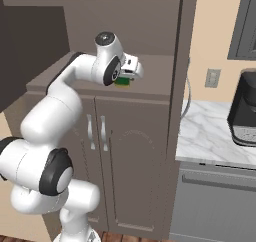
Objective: Pick up the sponge and sponge from the sink, and place them back in the cabinet, and close the cabinet doors.
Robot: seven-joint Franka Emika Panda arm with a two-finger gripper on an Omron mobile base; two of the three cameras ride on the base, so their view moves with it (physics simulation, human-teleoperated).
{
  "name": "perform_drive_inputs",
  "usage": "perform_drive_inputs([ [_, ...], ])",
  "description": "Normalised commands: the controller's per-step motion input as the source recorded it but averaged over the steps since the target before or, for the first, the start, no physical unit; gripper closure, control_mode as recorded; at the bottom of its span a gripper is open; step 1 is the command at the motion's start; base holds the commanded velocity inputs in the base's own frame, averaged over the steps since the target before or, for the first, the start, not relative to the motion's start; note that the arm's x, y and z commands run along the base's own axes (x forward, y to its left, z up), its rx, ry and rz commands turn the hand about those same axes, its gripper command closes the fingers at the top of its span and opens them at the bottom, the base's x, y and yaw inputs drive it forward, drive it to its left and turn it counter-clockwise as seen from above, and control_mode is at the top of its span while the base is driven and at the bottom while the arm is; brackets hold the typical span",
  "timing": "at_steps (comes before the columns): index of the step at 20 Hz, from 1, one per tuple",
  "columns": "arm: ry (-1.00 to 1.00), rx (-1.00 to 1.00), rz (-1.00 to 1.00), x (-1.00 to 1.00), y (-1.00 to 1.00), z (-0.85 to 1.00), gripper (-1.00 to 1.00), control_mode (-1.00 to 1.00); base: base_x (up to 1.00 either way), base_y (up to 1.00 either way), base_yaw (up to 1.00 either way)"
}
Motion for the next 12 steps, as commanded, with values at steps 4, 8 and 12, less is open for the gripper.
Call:
perform_drive_inputs([
  [4, 0.00, 0.00, 0.00, 0.33, -0.03, -0.05, 1.00, -1.00, 0.00, 0.00, 0.00],
  [8, 0.00, 0.00, 0.00, 0.34, -0.06, -0.01, 1.00, -1.00, 0.00, 0.00, 0.00],
  [12, 0.00, 0.00, 0.00, 0.29, -0.06, 0.00, 1.00, -1.00, 0.00, 0.00, 0.00],
])
